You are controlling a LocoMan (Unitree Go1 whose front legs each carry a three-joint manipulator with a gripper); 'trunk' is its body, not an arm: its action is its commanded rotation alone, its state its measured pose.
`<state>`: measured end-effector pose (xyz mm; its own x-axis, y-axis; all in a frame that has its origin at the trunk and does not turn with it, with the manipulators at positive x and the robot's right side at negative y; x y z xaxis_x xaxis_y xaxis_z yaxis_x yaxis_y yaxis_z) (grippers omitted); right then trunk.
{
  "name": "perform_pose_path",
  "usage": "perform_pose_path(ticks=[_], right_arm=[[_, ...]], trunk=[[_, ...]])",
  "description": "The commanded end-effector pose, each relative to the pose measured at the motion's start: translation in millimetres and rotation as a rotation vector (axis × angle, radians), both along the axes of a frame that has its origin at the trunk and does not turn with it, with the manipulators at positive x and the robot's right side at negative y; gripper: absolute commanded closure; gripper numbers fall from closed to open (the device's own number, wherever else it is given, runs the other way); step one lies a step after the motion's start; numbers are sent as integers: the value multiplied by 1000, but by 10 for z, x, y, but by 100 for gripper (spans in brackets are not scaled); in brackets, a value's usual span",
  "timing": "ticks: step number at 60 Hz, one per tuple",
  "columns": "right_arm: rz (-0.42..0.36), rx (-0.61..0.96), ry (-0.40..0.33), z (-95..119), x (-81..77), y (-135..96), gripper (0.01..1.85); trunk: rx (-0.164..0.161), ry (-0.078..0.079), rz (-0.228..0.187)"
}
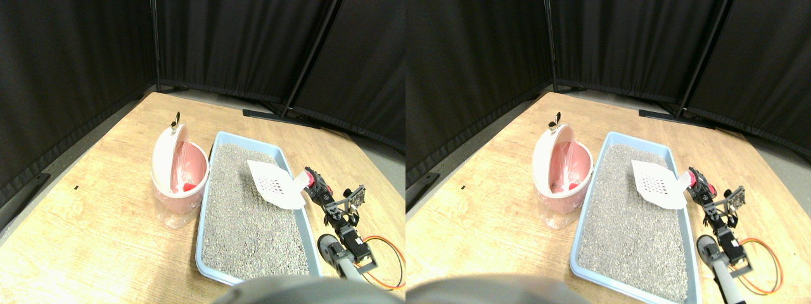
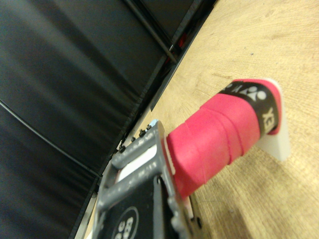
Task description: Scoop (unimanual)
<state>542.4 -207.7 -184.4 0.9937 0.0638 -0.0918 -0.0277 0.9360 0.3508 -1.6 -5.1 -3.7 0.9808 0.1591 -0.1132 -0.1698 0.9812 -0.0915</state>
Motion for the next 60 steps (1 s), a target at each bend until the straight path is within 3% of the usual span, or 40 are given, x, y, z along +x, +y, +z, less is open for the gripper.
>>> perform_pose_path(ticks=[1, 14, 26, 30, 35, 37, 38, 45, 51, 52, 60], right_arm=[[9, 33, -59, 49, 33, 11, 181], [30, 43, -26, -108, 4, -35, 181], [-36, 46, 6, -338, -194, -57, 171], [-28, 37, 5, -432, -261, -69, 161], [-62, 66, 34, -514, -395, -54, 127], [-65, 70, 38, -518, -409, -52, 124], [-72, 83, 52, -535, -442, -47, 108], [-73, 54, 70, -509, -471, -51, 84], [-53, 27, 44, -423, -485, -59, 75], [-53, 27, 44, -423, -485, -59, 75], [-15, 5, -46, -247, -508, -48, 71]], trunk=[[-22, 15, 5], [-20, 21, 3], [-17, 26, -4], [-15, 28, -7], [-11, 30, -15], [-9, 31, -20], [-9, 31, -20], [-6, 31, -26], [-6, 31, -26], [0, 32, -42], [2, 32, -50]])
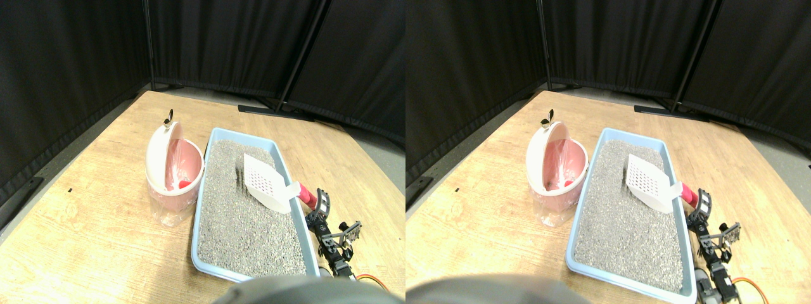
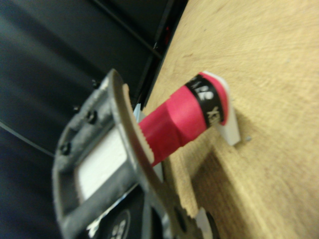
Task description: Scoop (unimanual)
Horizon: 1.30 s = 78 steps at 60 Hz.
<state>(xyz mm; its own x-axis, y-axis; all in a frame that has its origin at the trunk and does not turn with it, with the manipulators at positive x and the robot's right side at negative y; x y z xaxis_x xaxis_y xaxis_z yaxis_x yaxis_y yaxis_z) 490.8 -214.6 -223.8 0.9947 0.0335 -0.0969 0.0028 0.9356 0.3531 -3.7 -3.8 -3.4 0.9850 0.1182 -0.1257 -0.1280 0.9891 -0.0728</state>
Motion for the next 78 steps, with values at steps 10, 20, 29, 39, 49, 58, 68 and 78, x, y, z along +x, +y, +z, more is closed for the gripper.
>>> perform_pose_path(ticks=[10, 20, 29, 39, 49, 58, 68, 78], right_arm=[[28, -24, -108, 367, -58, 55, 82], [18, -95, -132, 614, -177, 66, 113], [12, -134, -152, 740, -288, 28, 132], [17, -206, -180, 848, -421, 3, 180], [43, -280, -215, 926, -534, 5, 181], [78, -372, -192, 971, -615, 11, 181], [65, -397, -149, 956, -672, 6, 159], [61, -406, -125, 940, -707, 19, 181]], trunk=[[-13, 15, -30], [-12, 11, -45], [-9, 10, -68], [-6, 5, -95], [-7, 4, -109], [-10, 1, -107], [-10, -2, -109], [-14, -4, -129]])
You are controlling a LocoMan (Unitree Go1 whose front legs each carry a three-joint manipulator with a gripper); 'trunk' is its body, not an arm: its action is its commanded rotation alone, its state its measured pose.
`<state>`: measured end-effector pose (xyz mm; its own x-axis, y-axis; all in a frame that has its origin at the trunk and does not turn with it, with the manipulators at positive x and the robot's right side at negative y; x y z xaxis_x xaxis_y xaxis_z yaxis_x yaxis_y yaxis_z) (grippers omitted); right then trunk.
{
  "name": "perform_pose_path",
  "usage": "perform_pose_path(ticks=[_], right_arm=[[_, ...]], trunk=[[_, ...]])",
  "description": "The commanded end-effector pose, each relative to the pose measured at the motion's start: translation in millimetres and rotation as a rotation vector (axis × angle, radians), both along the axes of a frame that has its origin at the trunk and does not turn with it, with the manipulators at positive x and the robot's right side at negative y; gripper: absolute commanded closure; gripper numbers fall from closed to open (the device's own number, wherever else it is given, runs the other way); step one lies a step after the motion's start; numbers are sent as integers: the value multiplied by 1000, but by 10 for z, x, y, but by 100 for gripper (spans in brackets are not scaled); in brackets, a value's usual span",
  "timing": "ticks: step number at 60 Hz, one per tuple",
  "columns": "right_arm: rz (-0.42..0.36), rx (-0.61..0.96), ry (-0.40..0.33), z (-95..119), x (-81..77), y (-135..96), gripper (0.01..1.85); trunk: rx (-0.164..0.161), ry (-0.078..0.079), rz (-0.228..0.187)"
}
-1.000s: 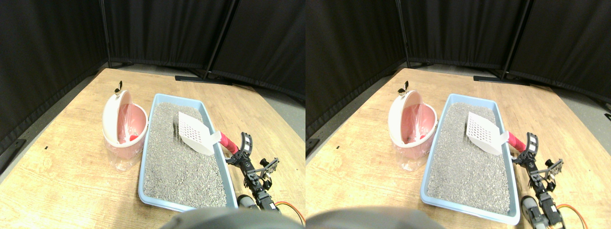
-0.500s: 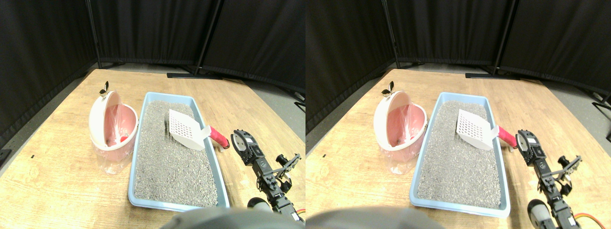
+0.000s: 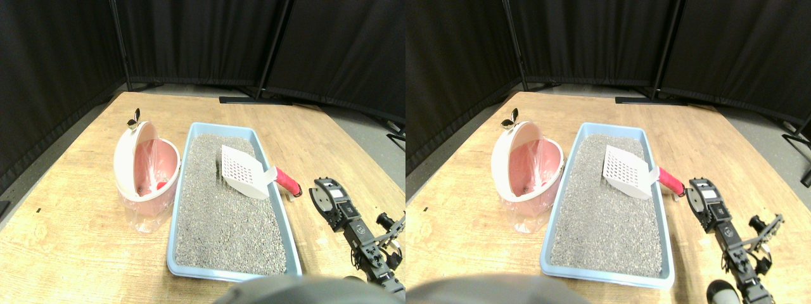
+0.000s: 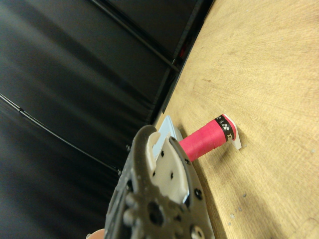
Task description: Scoop (unimanual)
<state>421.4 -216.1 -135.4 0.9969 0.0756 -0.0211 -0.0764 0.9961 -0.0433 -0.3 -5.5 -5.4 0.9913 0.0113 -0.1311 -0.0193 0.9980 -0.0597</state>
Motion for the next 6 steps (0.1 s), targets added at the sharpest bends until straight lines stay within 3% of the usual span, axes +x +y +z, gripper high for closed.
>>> perform_pose_path(ticks=[1, 6], right_arm=[[-3, -10, -24, 53, -14, 39, 181], [-2, -13, -24, 34, -7, 44, 181]], trunk=[[-27, -9, -20], [-24, -10, -20]])
